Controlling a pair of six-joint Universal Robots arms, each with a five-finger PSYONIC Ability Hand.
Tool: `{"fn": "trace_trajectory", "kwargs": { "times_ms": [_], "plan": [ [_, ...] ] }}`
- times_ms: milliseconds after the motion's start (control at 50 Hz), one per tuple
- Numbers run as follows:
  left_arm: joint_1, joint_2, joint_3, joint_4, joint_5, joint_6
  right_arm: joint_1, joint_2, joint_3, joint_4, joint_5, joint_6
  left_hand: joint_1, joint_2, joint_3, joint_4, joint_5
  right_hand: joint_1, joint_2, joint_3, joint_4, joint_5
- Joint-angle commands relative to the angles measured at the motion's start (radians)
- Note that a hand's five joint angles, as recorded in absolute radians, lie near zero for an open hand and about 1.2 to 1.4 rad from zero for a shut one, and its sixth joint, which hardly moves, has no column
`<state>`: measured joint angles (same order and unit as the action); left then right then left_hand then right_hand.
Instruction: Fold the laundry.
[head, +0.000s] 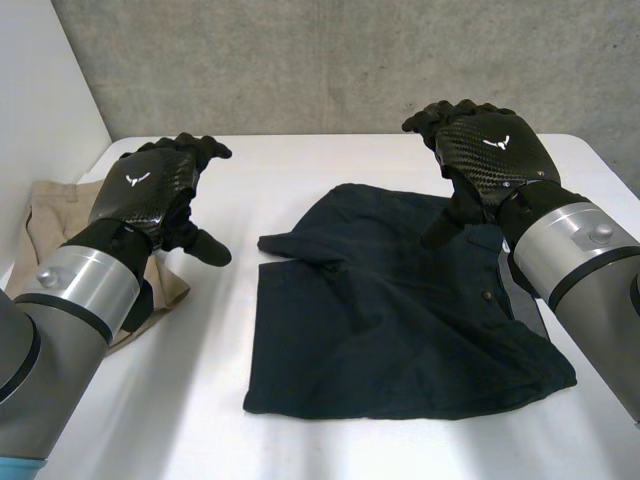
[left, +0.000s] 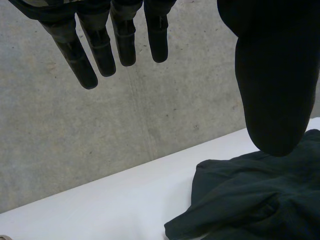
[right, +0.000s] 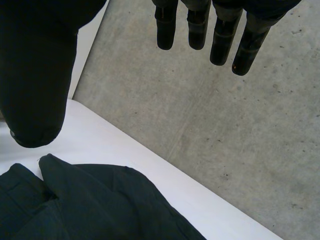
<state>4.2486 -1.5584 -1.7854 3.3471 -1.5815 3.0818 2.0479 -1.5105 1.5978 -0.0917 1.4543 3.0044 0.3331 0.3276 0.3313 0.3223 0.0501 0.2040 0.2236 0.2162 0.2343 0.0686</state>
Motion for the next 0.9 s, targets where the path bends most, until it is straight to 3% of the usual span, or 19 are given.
{"fn": "trace_trajectory", "kwargs": {
  "times_ms": [20, 180, 300, 400, 520, 740, 900],
  "plan": [
    [-0.001, 0.0, 0.0, 0.0, 0.0, 0.0, 0.0, 0.0, -0.002, 0.001, 0.0, -0.001, -0.131, -0.126, -0.129, -0.121, -0.023, -0.029, -0.049, -0.042, -0.06, -0.069],
    [-0.018, -0.002, 0.004, -0.015, 0.003, 0.014, 0.0, 0.001, -0.047, 0.07, -0.003, -0.129, -0.117, -0.111, -0.115, -0.106, -0.008, -0.029, -0.049, -0.042, -0.06, -0.069],
    [-0.099, -0.028, -0.014, -0.017, -0.002, 0.155, -0.031, 0.007, -0.062, 0.25, -0.034, -0.398, -0.114, -0.108, -0.112, -0.103, -0.005, -0.029, -0.049, -0.042, -0.06, -0.069],
    [-0.174, -0.066, -0.058, -0.014, -0.012, 0.271, -0.142, 0.015, 0.016, 0.323, -0.071, -0.573, -0.093, -0.088, -0.091, -0.082, 0.015, -0.029, -0.049, -0.042, -0.06, -0.069],
    [-0.24, -0.14, -0.147, -0.011, -0.015, 0.317, -0.319, 0.012, 0.178, 0.326, -0.185, -0.737, -0.017, -0.012, -0.015, -0.006, 0.091, -0.029, -0.049, -0.042, -0.06, -0.069],
    [-0.246, -0.261, -0.23, 0.043, -0.021, 0.321, -0.609, 0.001, 0.43, 0.284, -0.449, -0.863, 0.141, 0.147, 0.143, 0.152, 0.25, 0.051, 0.031, 0.039, 0.021, 0.012],
    [-0.251, -0.31, -0.223, 0.065, -0.06, 0.325, -0.77, 0.007, 0.51, 0.244, -0.572, -0.93, 0.235, 0.241, 0.237, 0.246, 0.344, 0.13, 0.111, 0.118, 0.1, 0.091]
  ]
}}
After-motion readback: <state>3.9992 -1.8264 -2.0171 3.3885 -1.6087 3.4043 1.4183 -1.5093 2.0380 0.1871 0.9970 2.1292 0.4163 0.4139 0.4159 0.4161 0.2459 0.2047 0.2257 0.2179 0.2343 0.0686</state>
